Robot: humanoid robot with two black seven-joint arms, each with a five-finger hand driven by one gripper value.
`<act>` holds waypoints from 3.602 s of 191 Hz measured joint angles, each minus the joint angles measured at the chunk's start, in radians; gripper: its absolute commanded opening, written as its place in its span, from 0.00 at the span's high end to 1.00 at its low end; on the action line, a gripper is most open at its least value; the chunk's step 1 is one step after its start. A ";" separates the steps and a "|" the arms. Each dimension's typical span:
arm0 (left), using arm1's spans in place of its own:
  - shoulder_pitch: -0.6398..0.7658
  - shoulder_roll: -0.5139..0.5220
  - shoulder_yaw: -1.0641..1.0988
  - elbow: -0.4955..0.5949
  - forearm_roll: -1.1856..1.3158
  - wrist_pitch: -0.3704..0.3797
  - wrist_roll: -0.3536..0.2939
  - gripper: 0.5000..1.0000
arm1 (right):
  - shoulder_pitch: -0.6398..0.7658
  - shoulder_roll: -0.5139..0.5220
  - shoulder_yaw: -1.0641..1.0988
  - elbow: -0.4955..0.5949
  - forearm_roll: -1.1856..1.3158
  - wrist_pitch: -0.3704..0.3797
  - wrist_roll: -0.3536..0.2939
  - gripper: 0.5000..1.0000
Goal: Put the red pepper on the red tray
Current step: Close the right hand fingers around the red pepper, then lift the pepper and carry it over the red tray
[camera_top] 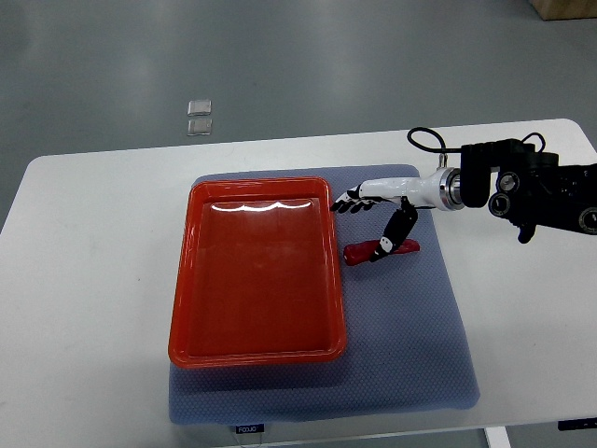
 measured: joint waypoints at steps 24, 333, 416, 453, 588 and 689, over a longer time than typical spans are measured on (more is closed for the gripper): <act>0.000 0.000 0.000 -0.001 0.000 -0.001 0.001 0.00 | -0.030 0.007 0.000 -0.009 -0.007 -0.049 0.000 0.19; 0.000 0.000 -0.001 0.000 0.001 -0.001 0.003 0.00 | -0.083 0.039 -0.037 -0.063 -0.110 -0.084 0.006 0.55; 0.003 0.000 -0.001 0.000 0.001 -0.001 0.003 0.00 | -0.097 0.048 -0.038 -0.067 -0.176 -0.123 0.006 1.00; 0.003 0.000 -0.001 0.000 0.001 -0.001 0.003 0.00 | -0.059 0.009 -0.026 -0.059 -0.168 -0.119 0.006 1.00; 0.003 0.000 0.001 -0.007 0.001 -0.001 0.005 0.00 | 0.040 0.242 0.036 -0.130 -0.042 -0.219 0.058 1.00; 0.003 0.000 -0.001 -0.002 0.001 -0.002 0.005 0.00 | -0.028 0.499 -0.041 -0.334 -0.029 -0.228 0.058 1.00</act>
